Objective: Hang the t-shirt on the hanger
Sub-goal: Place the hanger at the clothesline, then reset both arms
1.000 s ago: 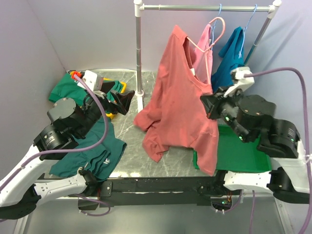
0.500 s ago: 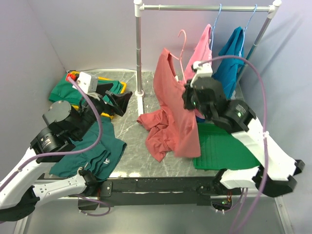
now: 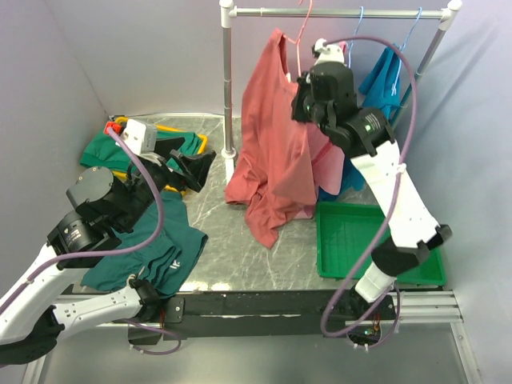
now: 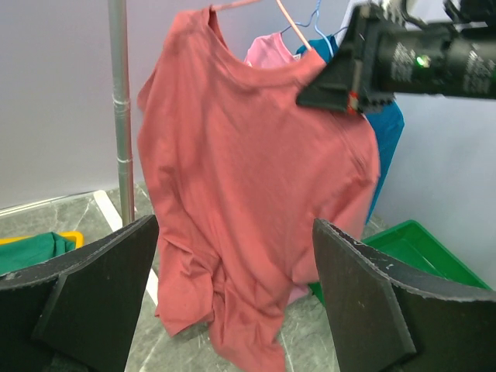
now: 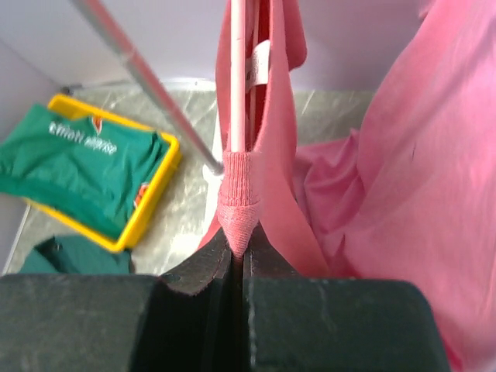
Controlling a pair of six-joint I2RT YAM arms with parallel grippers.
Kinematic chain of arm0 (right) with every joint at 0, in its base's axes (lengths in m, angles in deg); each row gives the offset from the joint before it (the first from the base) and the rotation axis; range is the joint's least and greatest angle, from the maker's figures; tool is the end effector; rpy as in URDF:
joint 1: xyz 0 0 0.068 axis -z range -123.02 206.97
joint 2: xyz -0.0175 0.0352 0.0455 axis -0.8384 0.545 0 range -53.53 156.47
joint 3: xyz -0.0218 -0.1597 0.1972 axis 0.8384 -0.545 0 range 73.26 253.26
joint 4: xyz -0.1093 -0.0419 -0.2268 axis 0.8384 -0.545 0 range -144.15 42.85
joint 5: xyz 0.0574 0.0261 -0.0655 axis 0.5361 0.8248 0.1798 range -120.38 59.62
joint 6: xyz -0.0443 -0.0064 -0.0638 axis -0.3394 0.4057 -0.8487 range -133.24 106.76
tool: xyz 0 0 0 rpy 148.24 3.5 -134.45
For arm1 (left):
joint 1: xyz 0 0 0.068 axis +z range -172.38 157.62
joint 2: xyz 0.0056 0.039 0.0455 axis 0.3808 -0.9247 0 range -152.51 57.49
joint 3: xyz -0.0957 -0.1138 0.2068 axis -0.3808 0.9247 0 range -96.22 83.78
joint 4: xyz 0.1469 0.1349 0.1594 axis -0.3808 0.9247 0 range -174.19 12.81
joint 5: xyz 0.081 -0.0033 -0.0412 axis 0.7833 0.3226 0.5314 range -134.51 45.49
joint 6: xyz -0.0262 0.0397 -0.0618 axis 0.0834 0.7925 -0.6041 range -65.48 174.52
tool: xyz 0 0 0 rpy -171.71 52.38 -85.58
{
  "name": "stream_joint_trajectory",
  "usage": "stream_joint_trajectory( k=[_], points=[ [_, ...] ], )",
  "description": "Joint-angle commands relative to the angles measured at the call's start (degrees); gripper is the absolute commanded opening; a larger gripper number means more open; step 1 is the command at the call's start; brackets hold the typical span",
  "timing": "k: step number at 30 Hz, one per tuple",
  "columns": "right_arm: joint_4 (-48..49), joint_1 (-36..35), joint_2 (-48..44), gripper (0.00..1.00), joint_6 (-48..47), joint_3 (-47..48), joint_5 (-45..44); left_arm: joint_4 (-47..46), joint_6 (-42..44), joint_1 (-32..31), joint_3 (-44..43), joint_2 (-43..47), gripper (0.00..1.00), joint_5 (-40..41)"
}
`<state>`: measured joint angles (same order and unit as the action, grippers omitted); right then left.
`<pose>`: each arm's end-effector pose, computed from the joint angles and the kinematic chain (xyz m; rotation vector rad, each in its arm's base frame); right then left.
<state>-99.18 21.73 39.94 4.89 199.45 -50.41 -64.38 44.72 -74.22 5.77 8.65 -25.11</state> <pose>0.2841 0.1728 0.4925 -0.0468 1.8974 0.3027 0.1241 -0.1220 0.4889 0.2422 1.4281 -0.6488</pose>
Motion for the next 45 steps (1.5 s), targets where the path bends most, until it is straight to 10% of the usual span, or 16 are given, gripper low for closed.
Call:
stream_joint_trajectory(
  k=[1,26,34,45],
  points=[
    [4.13,2.02,2.59,0.0,-1.34,8.19,-0.1,-0.48,-0.39,-0.02,-0.21,0.85,0.86,-0.59],
    [7.56,4.04,6.64,0.0,-1.43,3.63,0.7,-1.53,-3.46,-0.02,2.6,-0.2,0.88,-0.06],
    [8.26,4.04,3.21,0.56,-0.56,0.38,4.2,-1.18,-7.86,-0.02,4.72,-2.57,0.93,0.99],
    [15.63,3.96,-17.69,0.86,0.94,-21.38,15.37,-1.53,-15.86,0.24,9.29,-5.91,0.96,1.52]
  ],
)
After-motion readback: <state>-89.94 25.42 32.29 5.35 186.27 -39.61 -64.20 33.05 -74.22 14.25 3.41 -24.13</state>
